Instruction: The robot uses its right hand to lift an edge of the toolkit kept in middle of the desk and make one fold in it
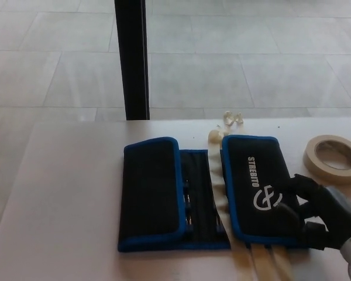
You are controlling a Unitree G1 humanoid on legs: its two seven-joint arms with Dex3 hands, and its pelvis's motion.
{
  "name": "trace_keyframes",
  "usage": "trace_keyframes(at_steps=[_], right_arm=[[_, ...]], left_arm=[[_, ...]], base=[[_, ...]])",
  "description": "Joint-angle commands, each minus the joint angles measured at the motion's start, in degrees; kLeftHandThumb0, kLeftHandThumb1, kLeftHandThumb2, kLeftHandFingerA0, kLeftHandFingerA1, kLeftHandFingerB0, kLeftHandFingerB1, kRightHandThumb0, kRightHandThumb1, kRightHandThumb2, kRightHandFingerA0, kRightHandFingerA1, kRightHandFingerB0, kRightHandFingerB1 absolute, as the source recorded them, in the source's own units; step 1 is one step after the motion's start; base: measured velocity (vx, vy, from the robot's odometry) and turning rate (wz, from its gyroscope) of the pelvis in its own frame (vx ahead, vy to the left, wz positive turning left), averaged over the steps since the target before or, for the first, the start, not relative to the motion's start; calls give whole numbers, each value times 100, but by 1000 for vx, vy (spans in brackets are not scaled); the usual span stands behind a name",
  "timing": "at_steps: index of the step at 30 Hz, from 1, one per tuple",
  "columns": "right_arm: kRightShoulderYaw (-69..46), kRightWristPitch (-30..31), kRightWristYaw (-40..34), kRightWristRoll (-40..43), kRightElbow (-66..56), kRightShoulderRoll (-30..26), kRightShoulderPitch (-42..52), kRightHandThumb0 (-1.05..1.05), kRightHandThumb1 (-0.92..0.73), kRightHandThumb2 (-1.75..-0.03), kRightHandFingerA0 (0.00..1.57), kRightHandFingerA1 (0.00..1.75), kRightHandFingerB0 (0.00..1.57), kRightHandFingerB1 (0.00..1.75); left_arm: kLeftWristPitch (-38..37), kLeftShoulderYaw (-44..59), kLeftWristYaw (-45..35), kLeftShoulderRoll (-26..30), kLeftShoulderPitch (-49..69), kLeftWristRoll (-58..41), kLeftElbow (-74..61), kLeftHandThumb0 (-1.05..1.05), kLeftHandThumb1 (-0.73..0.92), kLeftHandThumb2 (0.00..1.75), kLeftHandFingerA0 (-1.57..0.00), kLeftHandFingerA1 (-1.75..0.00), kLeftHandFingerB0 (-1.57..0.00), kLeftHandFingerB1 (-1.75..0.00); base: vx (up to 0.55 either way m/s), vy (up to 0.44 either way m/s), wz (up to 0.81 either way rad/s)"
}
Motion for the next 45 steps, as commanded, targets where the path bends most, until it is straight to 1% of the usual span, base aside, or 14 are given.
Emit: trace_keyframes(at_steps=[1, 5, 6, 9, 12, 20, 23, 24, 26, 34, 35, 37, 41, 45], right_arm=[[822, -1599, 562, -1602, 313, -1061, 304, -81, -74, -86, 44, 64, 39, 48], [-113, -1712, 1227, -137, -117, -1148, 524, -65, -83, -65, 41, 55, 43, 46], [-478, -1699, 1351, 234, -376, -1219, 603, -64, -66, -103, 48, 71, 39, 57], [-1174, -1452, 1435, 586, -822, -1314, 696, -70, -84, -66, 78, 114, 50, 41], [-2686, -1011, 1803, 2003, -1174, -1211, 719, -47, -83, -65, 64, 55, 56, 46], [-5203, 278, 1650, 3012, -418, -1368, 508, -51, -79, -68, 69, 50, 51, 44], [-5859, 374, 1567, 3333, 39, -1326, 417, -40, -65, -105, 64, 69, 40, 57], [-6100, 338, 1541, 3408, 339, -1334, 377, -51, -80, -64, 73, 49, 57, 45], [-6915, 720, 1057, 3788, 1166, -1305, 262, -68, -72, -63, 93, 47, 76, 46], [-8165, -63, 0, 4186, 2600, -623, 565, -74, -78, -63, 87, 72, 58, 57], [-8266, -194, -40, 4259, 2780, -560, 547, -73, -63, -109, 83, 80, 52, 66], [-8433, -679, -258, 4264, 3221, -357, 554, -76, -75, -63, 85, 74, 52, 56], [-8742, -1309, -863, 4274, 3845, -24, 438, -70, -63, -93, 79, 86, 43, 67], [-9077, -1420, -1049, 4418, 4092, 193, 372, -68, -82, -64, 68, 93, 41, 75]], left_arm=[[26, -162, 123, 325, -24, 165, 52, -65, 80, 64, -75, -67, -62, -57], [37, -190, 82, 322, -25, 146, 61, -63, 81, 64, -72, -67, -57, -57], [34, -189, 77, 322, -20, 131, 59, -64, 81, 64, -73, -67, -59, -57], [22, -203, 74, 316, -33, 109, 78, -64, 81, 64, -75, -69, -60, -57], [14, -198, 72, 303, -12, 74, 54, -64, 80, 64, -73, -72, -63, -63], [27, -228, 55, 333, 22, 96, 81, -64, 81, 64, -73, -66, -58, -55], [27, -211, 38, 327, 26, 74, 83, -65, 81, 64, -72, -67, -58, -55], [32, -216, 36, 324, 21, 74, 70, -64, 82, 64, -71, -66, -56, -54], [-27, -225, 8, 321, 41, 83, 58, -65, 82, 64, -71, -64, -56, -54], [65, -142, 20, 283, -56, -18, 52, -63, 82, 64, -70, -65, -55, -54], [59, -128, 10, 275, -51, -34, 51, -63, 83, 64, -69, -64, -54, -54], [-12, -111, -7, 253, 0, -48, 57, -63, 83, 65, -70, -64, -56, -55], [18, -119, 23, 209, -20, -47, 63, -63, 84, 65, -69, -63, -58, -57], [29, -41, 45, 176, 14, -125, 78, -63, 83, 64, -71, -64, -57, -55]], base=[[0, 0, 0], [0, 0, 0], [0, 0, 0], [0, 0, 0], [0, 0, 0], [0, 0, 0], [0, 0, 0], [0, 0, 0], [0, 0, 0], [0, 0, 0], [0, 0, 0], [0, 0, 0], [0, 0, 0], [0, 0, 0]])
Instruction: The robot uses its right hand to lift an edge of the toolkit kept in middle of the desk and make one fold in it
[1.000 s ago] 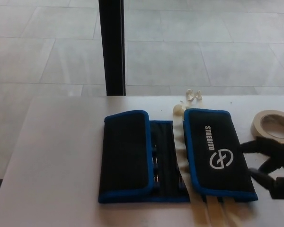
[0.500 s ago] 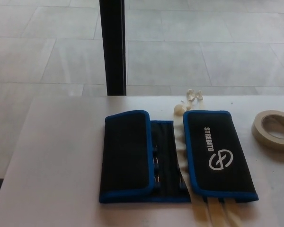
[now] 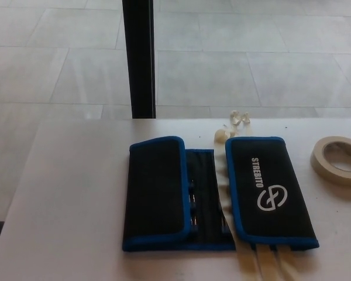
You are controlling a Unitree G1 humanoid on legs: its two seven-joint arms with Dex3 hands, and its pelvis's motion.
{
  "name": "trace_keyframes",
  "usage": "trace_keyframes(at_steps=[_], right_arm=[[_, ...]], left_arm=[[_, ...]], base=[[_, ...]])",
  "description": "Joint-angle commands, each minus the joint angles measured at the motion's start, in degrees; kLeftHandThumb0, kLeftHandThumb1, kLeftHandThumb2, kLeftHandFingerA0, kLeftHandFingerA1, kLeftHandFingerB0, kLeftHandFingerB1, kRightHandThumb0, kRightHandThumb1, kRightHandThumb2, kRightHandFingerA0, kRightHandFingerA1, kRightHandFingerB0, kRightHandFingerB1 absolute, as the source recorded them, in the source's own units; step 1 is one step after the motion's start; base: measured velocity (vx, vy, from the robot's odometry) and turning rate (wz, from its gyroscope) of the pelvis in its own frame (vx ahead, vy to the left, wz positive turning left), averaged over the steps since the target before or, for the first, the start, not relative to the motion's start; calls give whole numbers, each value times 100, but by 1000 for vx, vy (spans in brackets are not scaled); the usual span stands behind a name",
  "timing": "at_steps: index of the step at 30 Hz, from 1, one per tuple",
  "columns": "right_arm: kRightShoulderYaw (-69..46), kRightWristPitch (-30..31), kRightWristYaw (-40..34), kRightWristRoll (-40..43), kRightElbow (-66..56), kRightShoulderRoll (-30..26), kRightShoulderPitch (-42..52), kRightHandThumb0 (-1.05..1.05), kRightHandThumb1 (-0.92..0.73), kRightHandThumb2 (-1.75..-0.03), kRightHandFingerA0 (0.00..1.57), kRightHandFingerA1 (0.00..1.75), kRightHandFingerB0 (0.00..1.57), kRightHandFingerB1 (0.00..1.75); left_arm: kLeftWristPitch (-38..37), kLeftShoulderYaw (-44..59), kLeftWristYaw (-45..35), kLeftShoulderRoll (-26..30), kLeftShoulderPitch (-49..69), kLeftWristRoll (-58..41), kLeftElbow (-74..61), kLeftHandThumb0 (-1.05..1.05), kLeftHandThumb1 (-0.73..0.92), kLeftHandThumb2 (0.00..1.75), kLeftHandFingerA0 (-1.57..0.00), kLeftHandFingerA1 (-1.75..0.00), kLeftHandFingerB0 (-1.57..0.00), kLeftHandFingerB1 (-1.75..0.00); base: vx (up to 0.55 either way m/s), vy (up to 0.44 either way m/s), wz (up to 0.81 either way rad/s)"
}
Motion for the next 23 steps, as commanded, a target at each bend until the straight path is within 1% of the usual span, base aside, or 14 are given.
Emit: trace_keyframes(at_steps=[1, 4, 6, 8, 10, 11, 12, 13, 15, 19, 20, 21, 22, 23], right_arm=[[-3078, -615, -2037, 2481, 2490, 1082, -150, -69, -81, -64, 66, 92, 39, 75], [-3289, -571, -2109, 2536, 2705, 1241, -76, -70, -84, -64, 62, 101, 12, 80], [-3417, -499, -2265, 2511, 2959, 1226, -66, -69, -83, -64, 93, 126, 74, 109], [-3438, -356, -2289, 2415, 3041, 1243, -9, -70, -82, -66, 111, 144, 88, 105], [-3468, -420, -2106, 2344, 3089, 1337, 16, -68, -84, -65, 86, 122, 65, 95], [-3411, -489, -2028, 2209, 3147, 1360, 32, -69, -85, -65, 83, 113, 27, 91], [-3355, -437, -2063, 2062, 3181, 1354, 48, -73, -84, -67, 99, 134, 58, 97], [-3376, -351, -2067, 2045, 3199, 1347, 42, -73, -82, -65, 101, 130, 70, 100], [-3438, -283, -1932, 2054, 3237, 1387, 23, -71, -83, -65, 83, 108, 53, 85], [-3367, -324, -1436, 1983, 3171, 1556, 148, -70, -85, -65, 69, 103, 47, 76], [-3193, -286, -1420, 1824, 3186, 1607, 168, -69, -67, -110, 76, 91, 49, 73], [-3179, -290, -1427, 1835, 3198, 1576, 146, -69, -67, -110, 76, 91, 49, 73], [-3080, -226, -1401, 1805, 3214, 1586, 149, -73, -78, -65, 74, 92, 53, 71], [-2989, -222, -1369, 1761, 3221, 1604, 153, -71, -78, -63, 76, 93, 50, 72]], left_arm=[[32, 101, 55, 110, 69, -95, 80, -63, 83, 65, -71, -63, -57, -55], [28, 102, 49, 111, 55, -98, 64, -64, 83, 64, -73, -68, -58, -55], [32, 124, 40, 103, 43, -123, 62, -63, 83, 64, -72, -69, -56, -54], [40, 129, 43, 114, 45, -128, 58, -64, 83, 64, -72, -68, -56, -55], [47, 110, 36, 114, 43, -110, 61, -62, 84, 65, -69, -65, -54, -55], [65, 118, 59, 112, 28, -117, 72, -62, 85, 65, -69, -64, -55, -56], [52, 162, 76, 88, 40, -159, 86, -61, 84, 65, -71, -64, -56, -56], [38, 187, 72, 77, 48, -181, 95, -62, 84, 65, -70, -64, -57, -56], [56, 216, 63, 81, 41, -201, 100, -63, 84, 65, -72, -67, -60, -56], [62, 269, 29, 63, 110, -220, 76, -62, 84, 65, -71, -66, -57, -55], [62, 397, 21, 46, 105, -342, 56, -63, 83, 64, -69, -67, -57, -57], [60, 414, 25, 17, 96, -335, 54, -63, 83, 64, -69, -67, -57, -57], [77, 438, 18, 21, 97, -334, 57, -63, 83, 64, -70, -69, -57, -56], [78, 460, 15, 15, 103, -341, 54, -63, 84, 64, -68, -68, -55, -55]], base=[[0, 0, 0], [0, 0, 0], [0, 0, 0], [0, 0, 0], [0, 0, 0], [0, 0, 0], [0, 0, 0], [0, 0, 0], [0, 0, 0], [0, 0, 0], [0, 0, 0], [0, 0, 0], [0, 0, 0], [0, 0, 0]])
